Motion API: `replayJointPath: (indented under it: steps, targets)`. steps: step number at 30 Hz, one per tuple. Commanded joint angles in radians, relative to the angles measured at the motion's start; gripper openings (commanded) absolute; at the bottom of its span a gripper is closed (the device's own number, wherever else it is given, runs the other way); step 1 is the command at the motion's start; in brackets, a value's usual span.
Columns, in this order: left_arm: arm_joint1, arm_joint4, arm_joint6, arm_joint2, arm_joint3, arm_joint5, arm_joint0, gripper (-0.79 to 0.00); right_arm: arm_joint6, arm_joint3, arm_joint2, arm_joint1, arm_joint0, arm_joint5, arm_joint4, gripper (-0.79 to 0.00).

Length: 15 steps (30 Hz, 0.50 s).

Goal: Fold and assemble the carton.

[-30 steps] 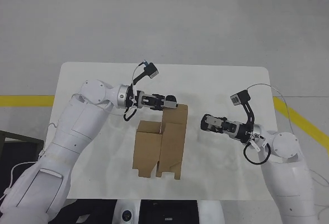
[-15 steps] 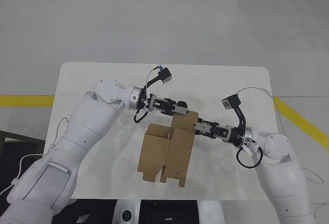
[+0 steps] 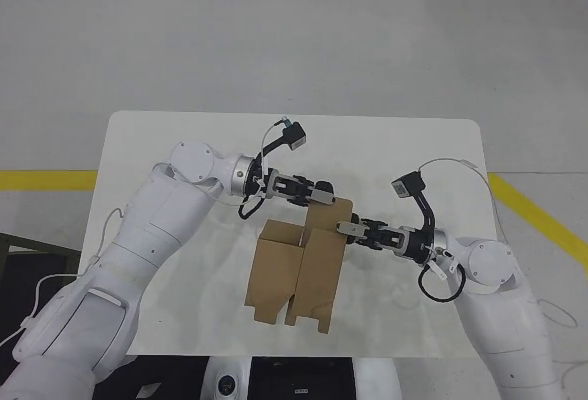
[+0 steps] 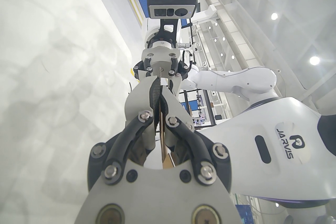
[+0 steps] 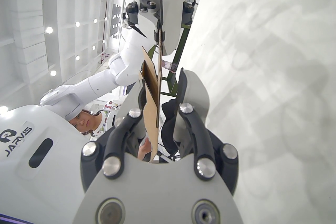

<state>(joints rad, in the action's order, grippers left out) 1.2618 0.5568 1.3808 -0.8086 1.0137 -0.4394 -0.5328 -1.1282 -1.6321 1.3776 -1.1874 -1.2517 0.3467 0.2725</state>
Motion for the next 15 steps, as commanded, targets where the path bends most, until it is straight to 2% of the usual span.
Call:
replayJointPath:
  steps: [1,2,3,11,12,13,14,15]
  targets:
    - [0.001,0.005,-0.002,-0.001,0.003,-0.002,0.001,-0.785,0.003,0.0,-0.005,0.002,0.002,0.0,-0.001,-0.696]
    - [0.001,0.007,-0.003,-0.002,0.003,-0.003,0.001,-0.785,0.005,0.001,-0.007,0.002,0.002,-0.002,-0.002,-0.763]
    - [0.001,0.007,-0.003,-0.002,0.004,-0.003,0.001,-0.785,0.007,0.003,-0.009,0.003,0.002,-0.004,-0.002,-0.785]
    - [-0.001,-0.003,-0.006,-0.001,0.012,-0.006,-0.002,-0.785,0.032,0.01,-0.007,0.01,0.003,-0.019,0.022,-0.785]
    - [-0.001,-0.004,-0.008,-0.002,0.012,-0.007,-0.003,-0.708,0.031,0.01,-0.006,0.011,0.002,-0.018,0.027,-0.785]
    - [-0.002,-0.007,-0.01,-0.002,0.013,-0.01,-0.003,-0.406,0.03,0.011,-0.005,0.011,0.001,-0.017,0.035,-0.785]
    - [-0.002,-0.011,-0.014,-0.003,0.012,-0.014,-0.003,0.0,0.03,0.012,-0.004,0.012,0.0,-0.016,0.043,-0.785]
    - [-0.002,-0.008,-0.018,-0.006,0.006,-0.018,-0.003,0.0,0.029,0.012,-0.003,0.013,-0.001,-0.015,0.051,-0.785]
